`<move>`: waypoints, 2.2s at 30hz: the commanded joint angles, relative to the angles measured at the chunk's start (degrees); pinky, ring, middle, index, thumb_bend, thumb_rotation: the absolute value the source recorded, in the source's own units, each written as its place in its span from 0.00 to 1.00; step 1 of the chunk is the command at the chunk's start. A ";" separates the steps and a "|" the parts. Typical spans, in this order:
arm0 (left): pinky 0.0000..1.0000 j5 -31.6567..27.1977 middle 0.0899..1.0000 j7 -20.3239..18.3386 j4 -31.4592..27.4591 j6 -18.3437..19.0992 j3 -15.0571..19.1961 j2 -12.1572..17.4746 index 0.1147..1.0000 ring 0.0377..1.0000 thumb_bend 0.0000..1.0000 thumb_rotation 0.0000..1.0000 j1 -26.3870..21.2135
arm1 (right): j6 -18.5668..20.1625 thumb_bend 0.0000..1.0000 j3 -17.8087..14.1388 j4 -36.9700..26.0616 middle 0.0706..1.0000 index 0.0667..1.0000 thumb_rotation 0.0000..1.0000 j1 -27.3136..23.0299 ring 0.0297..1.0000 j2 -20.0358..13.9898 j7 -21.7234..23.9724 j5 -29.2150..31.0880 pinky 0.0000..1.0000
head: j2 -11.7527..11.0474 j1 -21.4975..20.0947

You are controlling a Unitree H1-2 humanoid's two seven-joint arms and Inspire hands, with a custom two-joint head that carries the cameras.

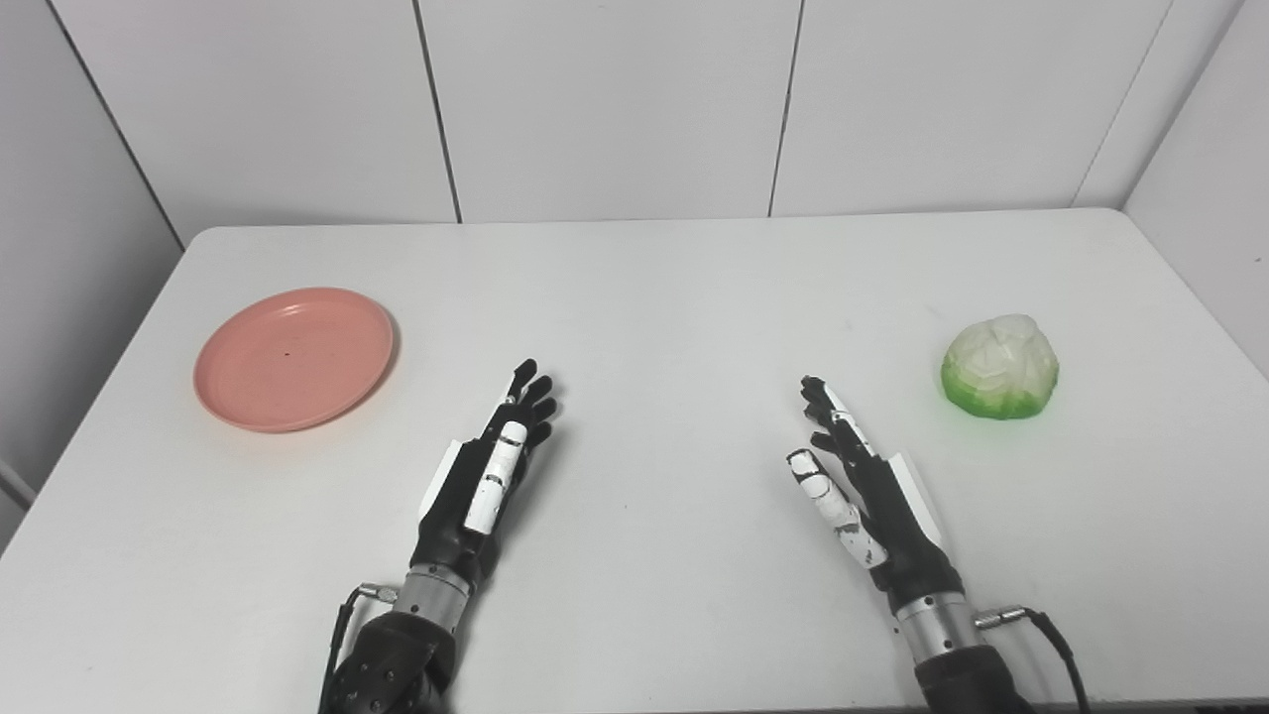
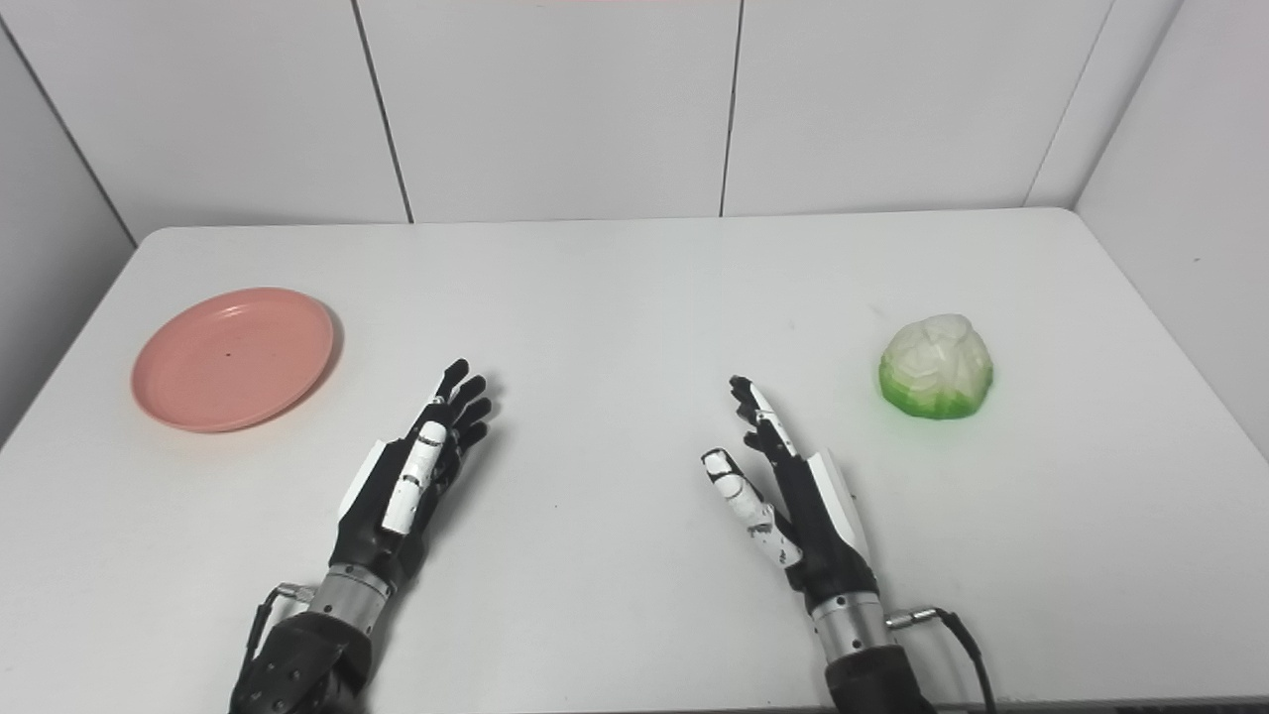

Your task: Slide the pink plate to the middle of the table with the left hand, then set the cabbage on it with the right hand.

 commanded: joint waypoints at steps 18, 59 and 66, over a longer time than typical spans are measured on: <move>0.96 0.15 0.97 -0.09 3.23 -0.74 0.18 1.15 0.98 0.96 0.50 1.00 1.75 | -2.72 0.29 0.28 0.16 0.94 0.94 1.00 0.01 0.92 0.38 -0.46 0.15 0.88 | 0.19 0.23; 0.94 6.92 0.96 6.29 16.84 -4.85 -2.82 -6.55 0.96 0.95 0.54 1.00 -3.39 | -11.98 0.36 -3.28 13.32 0.99 0.98 1.00 -2.79 0.99 -4.71 1.50 7.23 1.00 | -15.22 27.25; 0.96 7.41 0.97 6.80 17.83 -5.18 -2.92 -6.88 0.98 0.96 0.52 1.00 -4.31 | -11.38 0.34 -3.58 13.94 0.99 0.99 1.00 -3.53 1.00 -4.27 1.65 7.58 1.00 | -14.56 27.66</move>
